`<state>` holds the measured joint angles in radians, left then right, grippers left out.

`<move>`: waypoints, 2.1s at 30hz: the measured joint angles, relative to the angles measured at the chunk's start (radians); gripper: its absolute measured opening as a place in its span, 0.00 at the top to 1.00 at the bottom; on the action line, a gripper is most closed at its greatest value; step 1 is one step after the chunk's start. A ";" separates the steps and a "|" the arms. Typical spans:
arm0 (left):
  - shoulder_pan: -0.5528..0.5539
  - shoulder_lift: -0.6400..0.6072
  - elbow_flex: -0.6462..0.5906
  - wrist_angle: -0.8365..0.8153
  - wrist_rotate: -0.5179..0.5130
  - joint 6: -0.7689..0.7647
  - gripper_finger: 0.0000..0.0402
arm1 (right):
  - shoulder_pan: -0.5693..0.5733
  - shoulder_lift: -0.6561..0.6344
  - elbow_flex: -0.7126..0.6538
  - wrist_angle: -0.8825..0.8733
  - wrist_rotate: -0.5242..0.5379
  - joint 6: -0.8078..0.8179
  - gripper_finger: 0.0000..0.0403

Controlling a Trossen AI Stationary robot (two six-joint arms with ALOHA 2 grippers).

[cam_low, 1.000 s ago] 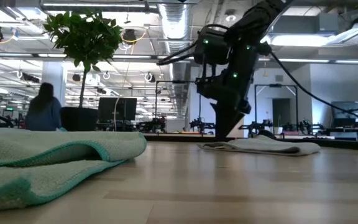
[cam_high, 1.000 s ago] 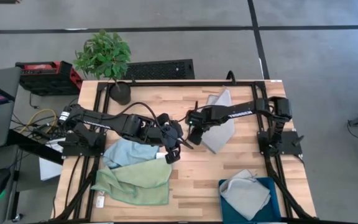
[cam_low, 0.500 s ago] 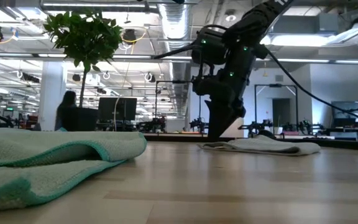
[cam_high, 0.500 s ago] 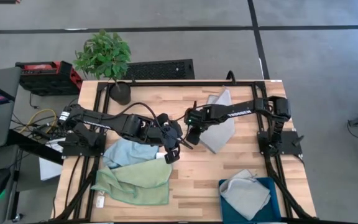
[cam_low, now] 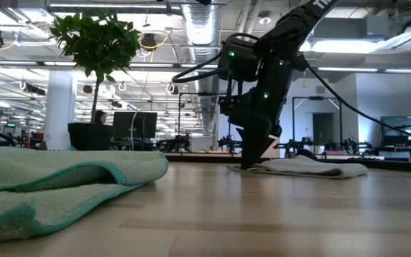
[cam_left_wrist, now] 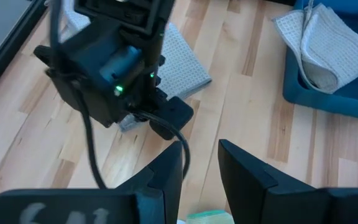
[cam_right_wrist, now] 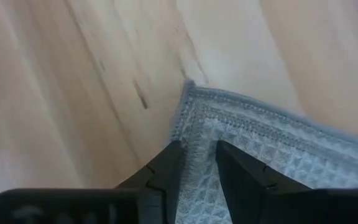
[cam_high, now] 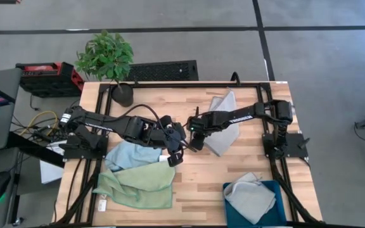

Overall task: Fold microfiber towels
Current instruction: Fold the gray microfiber towel

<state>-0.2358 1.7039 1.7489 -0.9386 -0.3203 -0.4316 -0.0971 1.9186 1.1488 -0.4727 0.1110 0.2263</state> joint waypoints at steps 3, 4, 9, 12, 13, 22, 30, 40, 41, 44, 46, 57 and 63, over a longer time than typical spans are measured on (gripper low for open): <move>0.000 0.000 0.000 -0.007 0.000 0.000 0.76 | 0.012 0.000 -0.001 0.003 0.038 -0.011 0.75; 0.000 0.000 0.000 -0.014 0.000 0.000 0.76 | 0.013 0.000 -0.001 0.003 0.043 -0.016 0.79; 0.000 0.000 0.000 -0.022 0.000 -0.001 0.76 | 0.029 0.000 -0.001 0.007 0.046 -0.019 0.96; 0.000 0.000 0.000 -0.022 0.000 -0.001 0.76 | 0.038 -0.019 -0.002 -0.002 0.045 -0.025 0.97; 0.000 0.000 0.000 -0.022 0.000 -0.001 0.76 | 0.041 -0.023 -0.001 0.004 0.045 -0.025 0.96; 0.000 0.000 0.000 -0.043 0.001 -0.003 0.76 | 0.071 -0.154 -0.001 -0.076 0.023 -0.018 0.99; 0.000 -0.003 -0.029 -0.014 -0.003 -0.024 0.76 | 0.104 -0.332 -0.001 -0.128 -0.076 -0.018 0.99; 0.006 0.001 -0.274 0.330 -0.103 0.149 0.76 | 0.117 -0.404 0.001 -0.138 -0.094 -0.013 1.00; 0.006 0.001 -0.298 0.372 -0.117 0.192 0.76 | 0.118 -0.403 0.001 -0.143 -0.094 -0.009 1.00; 0.016 0.001 -0.360 0.458 -0.133 0.261 0.76 | 0.124 -0.400 0.000 -0.149 -0.094 -0.006 1.00; 0.029 0.001 -0.390 0.513 -0.132 0.267 0.76 | 0.129 -0.399 0.000 -0.149 -0.095 -0.003 1.00; 0.090 0.000 -0.462 0.672 -0.126 0.463 0.76 | 0.136 -0.399 0.000 -0.144 -0.103 0.004 1.00; 0.101 0.000 -0.461 0.678 -0.085 0.551 0.76 | 0.136 -0.399 0.000 -0.144 -0.106 0.003 0.99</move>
<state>-0.1351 1.7035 1.2881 -0.2608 -0.4049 0.1198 0.0388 1.5200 1.1488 -0.6167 0.0055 0.2297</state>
